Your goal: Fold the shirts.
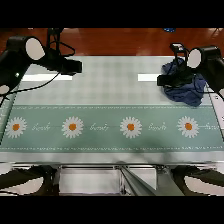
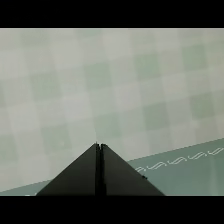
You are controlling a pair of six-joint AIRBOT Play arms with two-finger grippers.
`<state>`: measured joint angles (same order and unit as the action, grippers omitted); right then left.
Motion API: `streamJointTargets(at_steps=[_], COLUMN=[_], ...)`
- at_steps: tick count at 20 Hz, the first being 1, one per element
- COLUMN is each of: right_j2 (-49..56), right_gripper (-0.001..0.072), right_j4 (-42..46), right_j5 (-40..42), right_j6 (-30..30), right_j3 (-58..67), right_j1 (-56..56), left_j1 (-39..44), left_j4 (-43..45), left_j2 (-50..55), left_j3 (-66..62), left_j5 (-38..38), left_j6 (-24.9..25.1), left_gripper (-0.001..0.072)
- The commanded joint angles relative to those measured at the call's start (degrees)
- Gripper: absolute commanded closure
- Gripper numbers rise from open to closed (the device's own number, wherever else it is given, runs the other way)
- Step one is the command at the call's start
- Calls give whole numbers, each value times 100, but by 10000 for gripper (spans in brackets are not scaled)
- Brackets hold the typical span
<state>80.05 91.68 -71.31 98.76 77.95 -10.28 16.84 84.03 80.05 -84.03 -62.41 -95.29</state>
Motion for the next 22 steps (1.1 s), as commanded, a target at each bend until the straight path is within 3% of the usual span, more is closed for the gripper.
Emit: streamJointTargets(at_steps=[1, 14, 16, 20, 21, 22], right_j2=[0, 2, 2, 2, 2, 2], right_gripper=[685, 685, 685, 685, 684, 682], right_j4=[0, 46, 116, 387, 428, 584], right_j5=[-2, 57, 546, 1425, 1714, 1961], right_j6=[0, -2, -2, 0, -9, -9], right_j3=[2, 2, 2, 0, 0, 0], right_j1=[-7, -7, -7, -7, -7, -7], left_j1=[2, 2, 2, -17, -44, -66], left_j4=[0, 0, -2, 7, 31, 94], left_j2=[2, 2, 2, 37, 76, 129], left_j3=[2, 2, 4, 4, 2, 2], left_j5=[0, 0, 33, 798, 1051, 1252], left_j6=[0, 0, -2, 0, 0, 0], left_gripper=[692, 692, 692, 689, 637, 491])
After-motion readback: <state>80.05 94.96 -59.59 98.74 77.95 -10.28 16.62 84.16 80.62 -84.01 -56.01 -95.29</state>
